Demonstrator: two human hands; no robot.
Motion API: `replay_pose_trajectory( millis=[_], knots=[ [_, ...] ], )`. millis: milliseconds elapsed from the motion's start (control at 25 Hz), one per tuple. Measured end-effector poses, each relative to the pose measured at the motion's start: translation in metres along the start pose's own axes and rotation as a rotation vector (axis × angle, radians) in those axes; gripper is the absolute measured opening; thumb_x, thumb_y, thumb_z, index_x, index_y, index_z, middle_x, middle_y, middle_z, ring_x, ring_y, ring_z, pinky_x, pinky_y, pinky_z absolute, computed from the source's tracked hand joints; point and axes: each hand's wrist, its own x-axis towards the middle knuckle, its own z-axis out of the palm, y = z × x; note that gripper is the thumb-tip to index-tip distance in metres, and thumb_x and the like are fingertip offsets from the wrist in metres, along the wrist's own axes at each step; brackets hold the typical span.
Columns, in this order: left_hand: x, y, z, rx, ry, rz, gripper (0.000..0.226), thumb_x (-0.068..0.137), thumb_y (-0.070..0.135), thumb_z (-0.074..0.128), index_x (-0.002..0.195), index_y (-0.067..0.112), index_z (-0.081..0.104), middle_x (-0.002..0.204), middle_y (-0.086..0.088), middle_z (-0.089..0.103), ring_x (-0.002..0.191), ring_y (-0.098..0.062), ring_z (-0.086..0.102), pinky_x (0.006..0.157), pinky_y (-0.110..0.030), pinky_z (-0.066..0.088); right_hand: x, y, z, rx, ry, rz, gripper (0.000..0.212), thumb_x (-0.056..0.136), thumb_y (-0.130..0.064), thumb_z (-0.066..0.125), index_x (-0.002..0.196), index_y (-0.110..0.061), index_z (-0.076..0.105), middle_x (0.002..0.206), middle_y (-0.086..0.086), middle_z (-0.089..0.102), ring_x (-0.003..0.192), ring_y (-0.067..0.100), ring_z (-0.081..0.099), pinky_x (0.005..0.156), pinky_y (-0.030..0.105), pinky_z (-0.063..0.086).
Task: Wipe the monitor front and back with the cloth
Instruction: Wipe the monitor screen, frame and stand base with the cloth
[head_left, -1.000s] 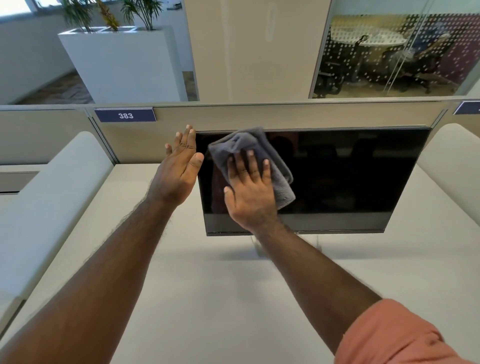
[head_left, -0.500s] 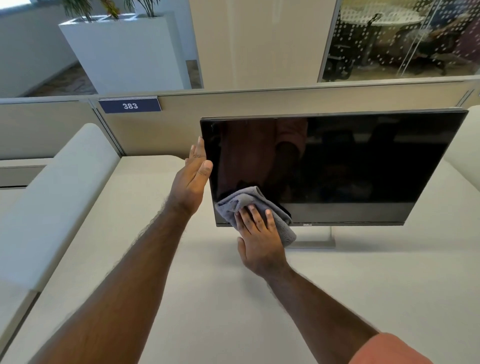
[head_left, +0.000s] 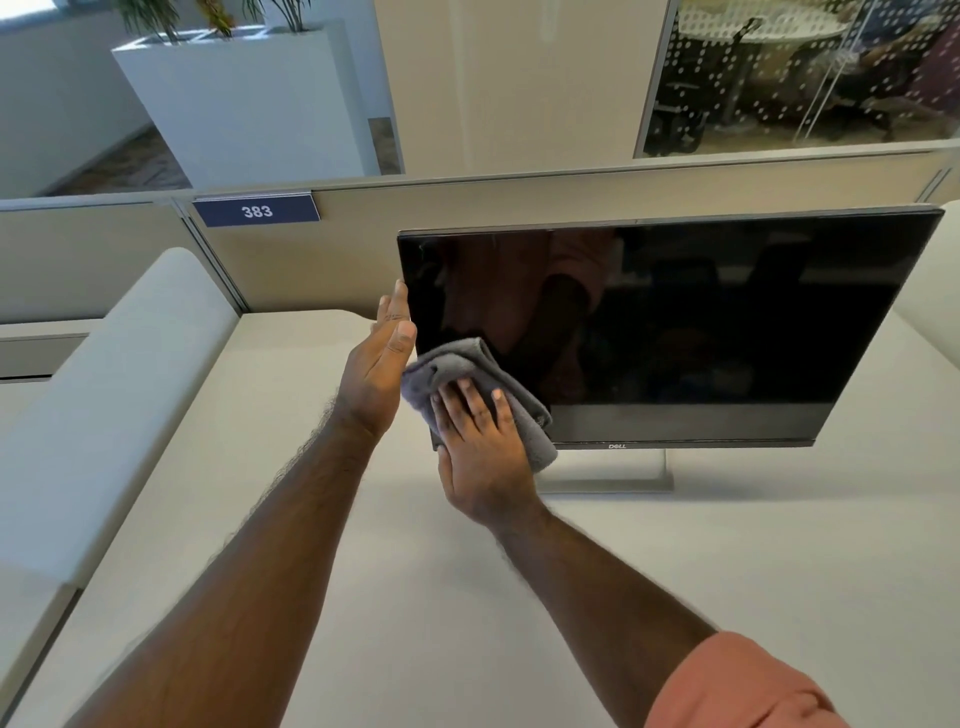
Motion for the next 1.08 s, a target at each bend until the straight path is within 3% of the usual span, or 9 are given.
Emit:
replay_pose_trajectory(
  millis=[120,240,320,440,560,680,880,1080],
  knots=[
    [-0.001,-0.003,0.001,0.012,0.006,0.014,0.059,0.098,0.046,0.025,0.154,0.029,0.02,0.153,0.022,0.018,0.148,-0.004,0.01,0.115,-0.02,0.011,-0.043,0.003,0.025,0.009,-0.112,0.029,0.065,0.097,-0.036,0.036,0.156,-0.018,0.016,0.164,0.0,0.002,0.152,0.019,0.002,0.121,0.049,0.012],
    [-0.001,-0.005,0.001,0.005,0.003,0.003,0.057,0.099,0.046,0.025,0.154,0.03,0.022,0.151,0.025,0.019,0.148,-0.005,0.01,0.12,-0.029,0.01,-0.045,0.005,0.02,0.006,-0.126,0.068,0.066,0.096,-0.035,0.034,0.156,-0.017,0.015,0.165,0.001,0.006,0.152,0.02,0.003,0.119,0.052,0.015],
    [0.0,-0.005,-0.002,-0.014,0.002,0.001,0.054,0.101,0.043,0.026,0.153,0.027,0.025,0.154,0.019,0.022,0.148,-0.006,0.012,0.122,-0.039,0.01,-0.019,0.003,0.001,-0.009,-0.06,0.103,0.067,0.096,-0.036,0.036,0.156,-0.016,0.016,0.165,0.003,0.009,0.152,0.022,0.003,0.12,0.053,0.01],
    [0.003,-0.001,-0.008,-0.095,0.006,-0.007,0.056,0.1,0.041,0.029,0.151,0.02,0.033,0.157,0.006,0.031,0.147,-0.007,0.018,0.122,-0.042,0.012,0.029,0.001,-0.037,-0.015,0.064,0.127,0.066,0.096,-0.037,0.034,0.156,-0.014,0.017,0.164,0.005,0.01,0.152,0.023,-0.001,0.122,0.051,0.004],
    [0.008,0.007,-0.015,-0.187,0.014,-0.011,0.053,0.099,0.044,0.032,0.148,0.025,0.04,0.15,0.012,0.041,0.142,0.0,0.029,0.121,-0.04,0.017,0.074,0.003,-0.07,-0.049,0.147,0.099,0.067,0.097,-0.038,0.031,0.156,-0.012,0.012,0.165,0.007,0.003,0.152,0.025,-0.005,0.121,0.052,0.0],
    [0.016,0.012,-0.019,-0.197,0.029,0.016,0.051,0.099,0.043,0.031,0.148,0.026,0.038,0.153,0.01,0.039,0.144,-0.001,0.025,0.121,-0.043,0.015,0.095,0.001,-0.086,-0.068,0.194,0.087,0.069,0.095,-0.036,0.033,0.156,-0.011,0.012,0.165,0.008,0.004,0.152,0.027,-0.004,0.121,0.053,0.0],
    [0.018,0.015,-0.008,0.14,0.065,0.124,0.056,0.1,0.041,0.024,0.154,0.025,0.023,0.161,0.009,0.017,0.149,-0.005,0.006,0.123,-0.039,0.004,0.048,0.023,-0.059,-0.062,0.172,0.125,0.068,0.097,-0.037,0.036,0.157,-0.014,0.011,0.165,0.005,0.003,0.152,0.023,-0.003,0.122,0.05,0.0],
    [0.016,0.024,0.015,0.559,0.083,0.24,0.059,0.1,0.035,0.018,0.156,0.018,0.005,0.16,0.007,-0.019,0.147,-0.013,-0.017,0.119,-0.035,-0.008,-0.03,0.084,-0.04,-0.139,0.095,0.346,0.067,0.096,-0.038,0.031,0.155,-0.012,0.013,0.164,0.01,0.012,0.152,0.028,0.003,0.121,0.053,0.007]
  ],
)
